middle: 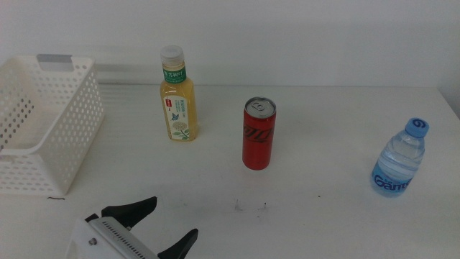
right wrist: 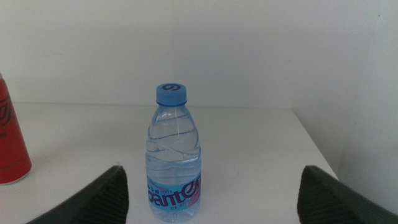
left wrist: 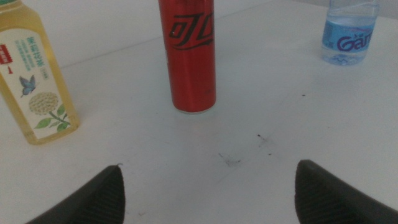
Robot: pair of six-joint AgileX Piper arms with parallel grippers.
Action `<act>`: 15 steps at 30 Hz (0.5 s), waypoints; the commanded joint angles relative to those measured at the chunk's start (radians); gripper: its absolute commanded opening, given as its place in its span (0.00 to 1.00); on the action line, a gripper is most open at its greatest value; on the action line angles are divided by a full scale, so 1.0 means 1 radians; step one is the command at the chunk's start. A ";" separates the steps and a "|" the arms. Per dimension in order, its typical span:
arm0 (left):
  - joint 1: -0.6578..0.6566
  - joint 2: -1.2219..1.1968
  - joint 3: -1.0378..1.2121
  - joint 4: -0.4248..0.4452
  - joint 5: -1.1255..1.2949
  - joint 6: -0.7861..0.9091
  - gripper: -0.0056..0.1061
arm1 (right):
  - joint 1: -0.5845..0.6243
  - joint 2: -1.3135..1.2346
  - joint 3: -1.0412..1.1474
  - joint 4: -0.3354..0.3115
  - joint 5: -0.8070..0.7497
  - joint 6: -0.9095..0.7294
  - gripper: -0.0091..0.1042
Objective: Use arms to grab the bottles and put them into the dustbin to the left of the table.
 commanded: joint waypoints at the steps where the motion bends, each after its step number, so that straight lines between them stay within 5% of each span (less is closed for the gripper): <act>1: -0.005 -0.013 0.002 0.008 -0.019 -0.015 0.89 | -0.008 -0.005 0.004 -0.007 -0.009 -0.006 0.75; 15: -0.005 -0.068 0.002 -0.001 -0.019 -0.024 0.89 | -0.008 -0.005 0.004 -0.007 -0.009 -0.006 0.75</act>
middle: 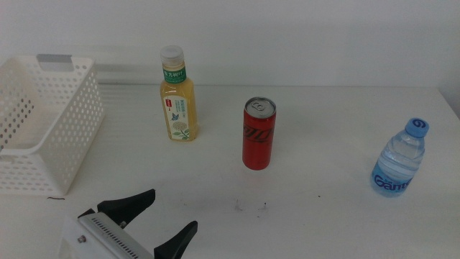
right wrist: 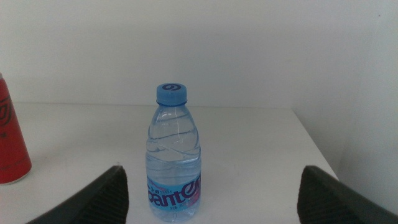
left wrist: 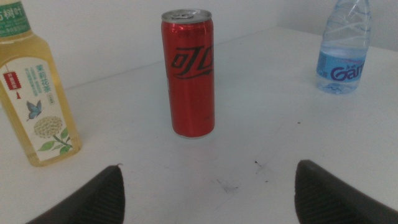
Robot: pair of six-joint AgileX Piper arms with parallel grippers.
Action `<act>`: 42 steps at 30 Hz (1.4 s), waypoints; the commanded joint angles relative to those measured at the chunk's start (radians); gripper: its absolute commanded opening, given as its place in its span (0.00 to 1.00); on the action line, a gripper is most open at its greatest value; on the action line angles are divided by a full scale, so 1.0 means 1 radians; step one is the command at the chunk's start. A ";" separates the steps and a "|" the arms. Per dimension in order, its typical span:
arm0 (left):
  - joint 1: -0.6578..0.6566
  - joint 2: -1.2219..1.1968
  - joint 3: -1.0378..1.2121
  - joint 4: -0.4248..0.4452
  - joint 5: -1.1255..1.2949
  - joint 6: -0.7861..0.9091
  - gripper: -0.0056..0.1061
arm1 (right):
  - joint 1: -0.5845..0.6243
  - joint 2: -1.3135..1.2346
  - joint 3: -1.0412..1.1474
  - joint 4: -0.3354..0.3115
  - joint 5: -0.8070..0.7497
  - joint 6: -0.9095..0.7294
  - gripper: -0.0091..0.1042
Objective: Use arms to grab the bottles and put them into the dustbin to the left of the table.
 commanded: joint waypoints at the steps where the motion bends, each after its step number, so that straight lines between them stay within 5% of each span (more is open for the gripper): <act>1: -0.005 -0.007 0.002 -0.012 -0.013 -0.018 0.89 | -0.008 -0.005 0.004 -0.007 -0.009 -0.006 0.75; 42: 0.002 0.543 -0.679 0.030 0.070 -0.065 0.89 | -0.008 -0.005 0.004 -0.007 -0.009 -0.006 0.75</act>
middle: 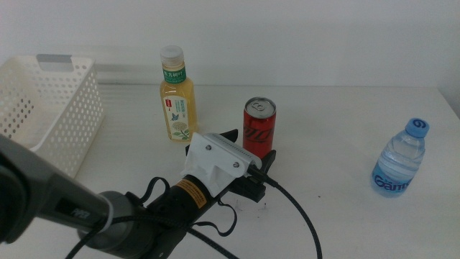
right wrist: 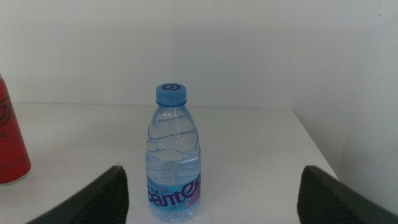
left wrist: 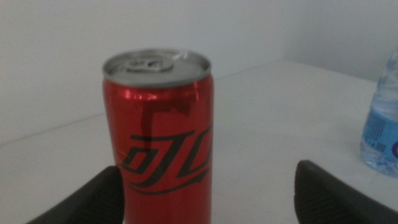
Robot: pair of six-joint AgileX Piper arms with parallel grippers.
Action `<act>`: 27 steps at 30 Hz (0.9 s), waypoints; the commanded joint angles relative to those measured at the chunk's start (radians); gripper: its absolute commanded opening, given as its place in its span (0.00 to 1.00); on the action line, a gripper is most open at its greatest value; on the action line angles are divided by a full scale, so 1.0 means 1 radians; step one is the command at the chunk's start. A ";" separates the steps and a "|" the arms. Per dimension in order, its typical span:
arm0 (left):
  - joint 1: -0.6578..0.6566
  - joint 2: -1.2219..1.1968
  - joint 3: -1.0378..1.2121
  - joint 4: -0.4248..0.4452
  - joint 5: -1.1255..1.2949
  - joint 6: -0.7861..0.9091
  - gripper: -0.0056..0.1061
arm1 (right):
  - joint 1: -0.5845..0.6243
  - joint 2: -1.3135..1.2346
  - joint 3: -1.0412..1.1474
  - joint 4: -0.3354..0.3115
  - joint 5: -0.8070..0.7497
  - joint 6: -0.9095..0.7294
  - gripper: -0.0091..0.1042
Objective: Use arms to grab the bottles and put them into the dustbin to the left of the table.
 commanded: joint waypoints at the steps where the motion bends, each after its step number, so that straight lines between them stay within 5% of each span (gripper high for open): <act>1: 0.007 0.022 -0.021 -0.002 -0.001 -0.025 0.89 | -0.008 -0.005 0.004 -0.007 -0.009 -0.006 0.75; 27: 0.040 0.213 -0.286 0.044 0.079 -0.054 0.89 | -0.008 -0.005 0.004 -0.007 -0.009 -0.006 0.75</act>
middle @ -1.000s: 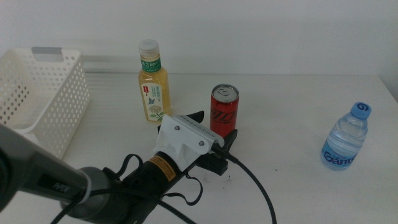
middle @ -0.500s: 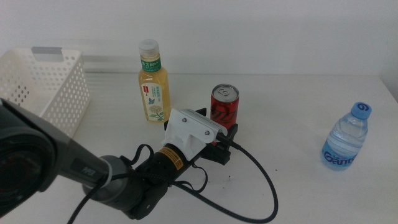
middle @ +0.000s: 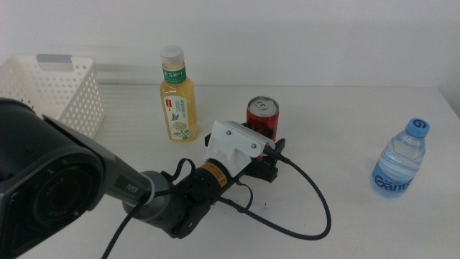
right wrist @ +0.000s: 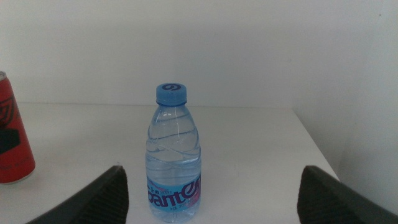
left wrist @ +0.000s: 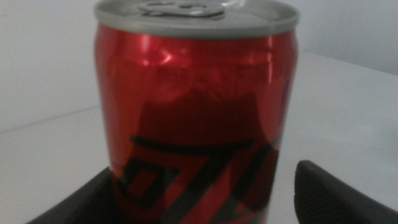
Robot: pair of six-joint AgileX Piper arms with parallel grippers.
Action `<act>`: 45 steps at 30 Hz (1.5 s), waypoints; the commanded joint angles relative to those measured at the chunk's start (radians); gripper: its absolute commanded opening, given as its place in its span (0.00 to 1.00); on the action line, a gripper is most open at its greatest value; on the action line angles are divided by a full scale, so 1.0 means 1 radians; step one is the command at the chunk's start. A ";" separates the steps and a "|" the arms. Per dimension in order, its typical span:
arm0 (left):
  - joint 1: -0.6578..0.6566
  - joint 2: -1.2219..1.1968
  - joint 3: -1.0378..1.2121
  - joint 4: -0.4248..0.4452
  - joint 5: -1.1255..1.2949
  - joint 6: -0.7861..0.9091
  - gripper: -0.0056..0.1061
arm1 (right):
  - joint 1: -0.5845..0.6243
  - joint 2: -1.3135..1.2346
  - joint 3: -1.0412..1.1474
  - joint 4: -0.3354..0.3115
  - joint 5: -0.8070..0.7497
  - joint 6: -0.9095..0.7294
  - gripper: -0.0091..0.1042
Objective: Use arms to grab the bottles and put them into the dustbin to the left of the table.
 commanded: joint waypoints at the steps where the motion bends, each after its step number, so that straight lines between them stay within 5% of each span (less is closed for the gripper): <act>1: 0.002 0.007 -0.032 0.002 0.011 -0.001 0.89 | -0.008 -0.005 0.004 -0.007 -0.009 -0.006 0.75; 21: 0.002 0.063 -0.120 -0.006 0.034 -0.001 0.89 | -0.008 -0.005 0.004 -0.007 -0.009 -0.006 0.75; 33: 0.002 0.063 -0.120 -0.005 0.038 0.001 0.50 | -0.008 -0.005 0.004 -0.007 -0.009 -0.006 0.75; 45: 0.002 -0.011 -0.112 0.020 0.104 0.043 0.47 | -0.008 -0.005 0.004 -0.007 -0.009 -0.006 0.75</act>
